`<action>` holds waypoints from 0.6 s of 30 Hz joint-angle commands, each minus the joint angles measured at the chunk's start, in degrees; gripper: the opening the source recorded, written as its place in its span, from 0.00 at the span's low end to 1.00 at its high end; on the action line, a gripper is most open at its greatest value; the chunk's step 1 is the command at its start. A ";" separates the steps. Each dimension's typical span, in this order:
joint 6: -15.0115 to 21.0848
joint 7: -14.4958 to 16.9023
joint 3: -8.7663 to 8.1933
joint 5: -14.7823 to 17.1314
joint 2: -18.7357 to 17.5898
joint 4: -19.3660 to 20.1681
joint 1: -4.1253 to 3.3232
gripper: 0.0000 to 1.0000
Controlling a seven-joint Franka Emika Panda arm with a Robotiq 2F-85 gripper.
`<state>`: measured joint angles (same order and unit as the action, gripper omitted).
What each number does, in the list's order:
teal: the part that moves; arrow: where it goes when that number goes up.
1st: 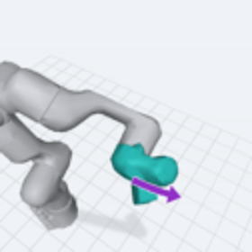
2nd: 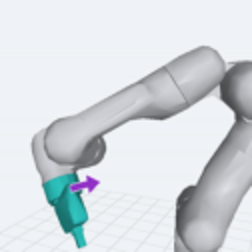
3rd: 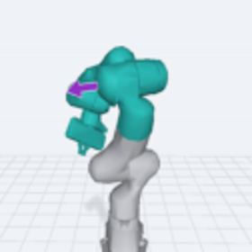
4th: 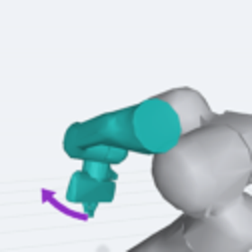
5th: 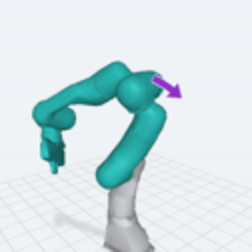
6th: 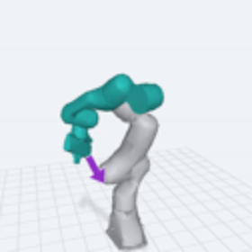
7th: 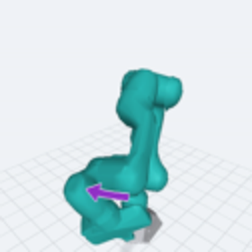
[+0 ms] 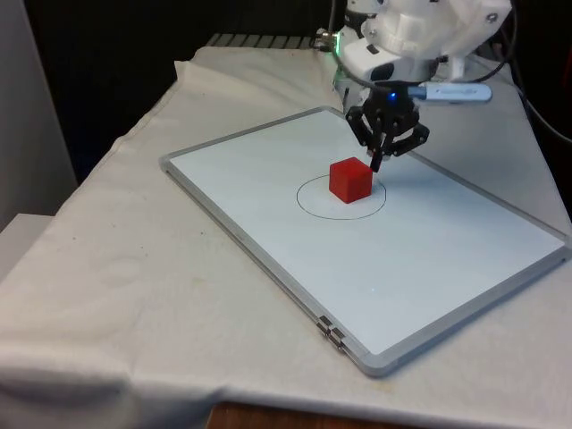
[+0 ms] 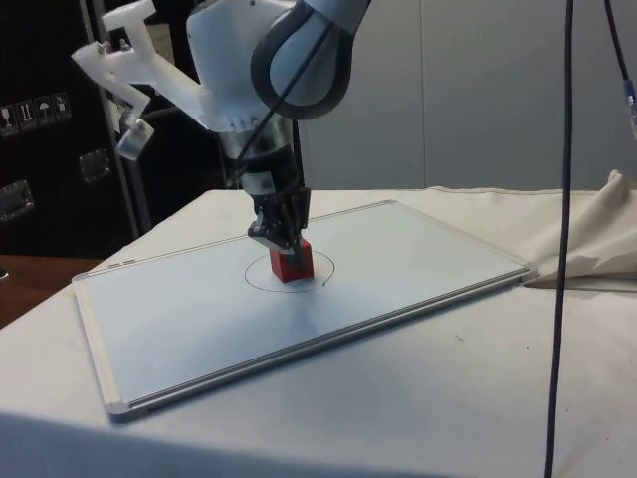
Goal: Push the cube into the marked area.
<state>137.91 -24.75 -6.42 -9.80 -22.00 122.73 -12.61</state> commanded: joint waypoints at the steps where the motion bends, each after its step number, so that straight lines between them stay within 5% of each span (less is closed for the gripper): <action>1: -1.89 -0.86 0.11 -0.40 1.38 -0.17 -0.57 0.00; 18: -9.11 -0.52 3.55 0.17 3.67 -6.25 -0.52 0.00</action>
<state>129.26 -25.61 -2.98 -10.03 -18.45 116.71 -13.12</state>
